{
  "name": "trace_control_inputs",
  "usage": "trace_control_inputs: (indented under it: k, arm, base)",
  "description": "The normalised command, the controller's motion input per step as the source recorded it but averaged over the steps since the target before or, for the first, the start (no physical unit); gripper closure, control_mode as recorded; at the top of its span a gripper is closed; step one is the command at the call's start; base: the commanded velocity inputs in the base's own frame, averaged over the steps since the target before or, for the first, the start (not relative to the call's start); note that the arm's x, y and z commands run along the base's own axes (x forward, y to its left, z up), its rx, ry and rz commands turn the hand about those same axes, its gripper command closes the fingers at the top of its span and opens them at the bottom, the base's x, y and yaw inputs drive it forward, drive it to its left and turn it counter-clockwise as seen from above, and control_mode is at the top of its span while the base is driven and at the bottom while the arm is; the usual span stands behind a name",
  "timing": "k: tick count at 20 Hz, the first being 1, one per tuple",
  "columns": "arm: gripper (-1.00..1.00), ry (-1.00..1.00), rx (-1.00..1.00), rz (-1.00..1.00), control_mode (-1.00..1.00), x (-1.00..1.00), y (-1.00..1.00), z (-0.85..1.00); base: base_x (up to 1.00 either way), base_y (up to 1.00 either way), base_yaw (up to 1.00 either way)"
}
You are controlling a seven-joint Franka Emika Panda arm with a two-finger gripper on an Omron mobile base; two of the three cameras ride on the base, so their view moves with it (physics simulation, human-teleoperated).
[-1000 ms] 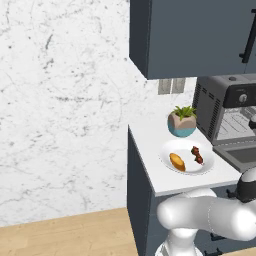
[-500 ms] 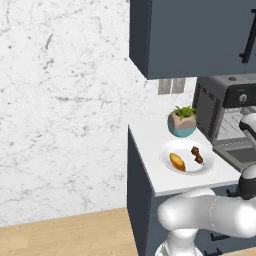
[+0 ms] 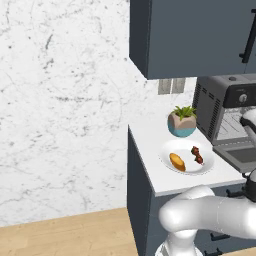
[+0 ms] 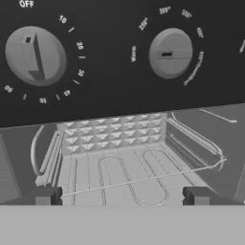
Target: Pick up the kebab skewer and baguette bread, and place them inside the toaster oven. Close the toaster oven door and start by setting the timer.
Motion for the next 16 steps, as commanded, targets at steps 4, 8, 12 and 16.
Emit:
trace_control_inputs:
  k: [4,8,12,16]
  arm:
    - [-1.00,0.00,0.00,0.30,-1.00,0.20,-0.07,-0.01]
    - [-1.00,-0.01,0.00,0.26,-1.00,0.09,-0.01,-0.17]
    - [-1.00,-0.09,0.00,0.13,-1.00,0.00,0.00,-0.14]
    - [-1.00,-0.04,0.00,-0.01,-1.00,0.01,-0.02,0.00]
  base:
    - [0.00,0.00,0.00]
    - [0.00,0.00,0.00]
    - [0.00,0.00,0.00]
    - [0.00,0.00,0.00]
